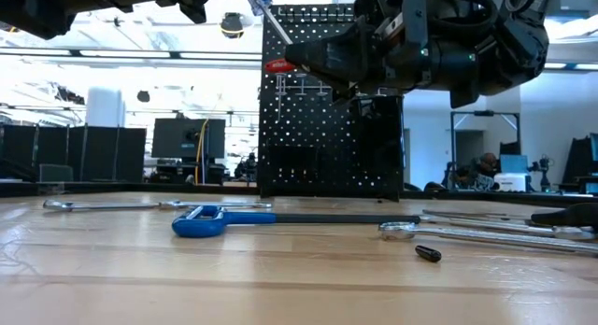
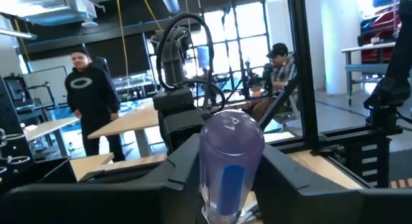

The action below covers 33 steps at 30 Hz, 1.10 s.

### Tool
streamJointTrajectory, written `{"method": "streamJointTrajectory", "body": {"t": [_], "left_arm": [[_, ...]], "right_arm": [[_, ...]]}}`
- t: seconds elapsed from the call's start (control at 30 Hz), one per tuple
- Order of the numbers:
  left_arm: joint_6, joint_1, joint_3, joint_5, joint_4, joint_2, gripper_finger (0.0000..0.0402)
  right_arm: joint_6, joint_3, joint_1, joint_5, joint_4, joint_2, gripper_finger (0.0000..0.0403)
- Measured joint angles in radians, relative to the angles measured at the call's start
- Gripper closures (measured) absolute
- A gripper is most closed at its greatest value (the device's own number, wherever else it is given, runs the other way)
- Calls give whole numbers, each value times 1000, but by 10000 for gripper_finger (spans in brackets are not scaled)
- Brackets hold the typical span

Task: Hang tools onto peg board
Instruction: Hang the blue screwdriver on the pegboard

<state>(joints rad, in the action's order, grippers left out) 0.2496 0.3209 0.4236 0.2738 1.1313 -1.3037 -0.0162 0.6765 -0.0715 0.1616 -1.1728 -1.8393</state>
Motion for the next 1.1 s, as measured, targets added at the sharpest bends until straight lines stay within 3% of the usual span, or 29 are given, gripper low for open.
{"method": "streamJointTrajectory", "body": {"t": [0.2,0.47,0.6,0.7,0.77,0.93,1.1], "left_arm": [[-47,-10,44,38,-115,1,320],[0,-85,407,59,-795,-1,320],[37,-156,587,116,-1023,0,320],[40,-193,691,180,-1184,1,320],[13,-194,741,252,-1316,2,320],[-168,-145,748,376,-1565,14,320],[-286,-43,656,577,-1596,14,320]], "right_arm": [[-30,0,14,-4,53,2,341],[-42,1,74,-19,534,178,245],[-51,1,54,-233,692,276,231],[2,1,10,-469,678,302,236],[64,1,-10,-571,603,298,246],[214,46,53,-587,463,281,293],[251,170,160,-608,452,245,372]]}}
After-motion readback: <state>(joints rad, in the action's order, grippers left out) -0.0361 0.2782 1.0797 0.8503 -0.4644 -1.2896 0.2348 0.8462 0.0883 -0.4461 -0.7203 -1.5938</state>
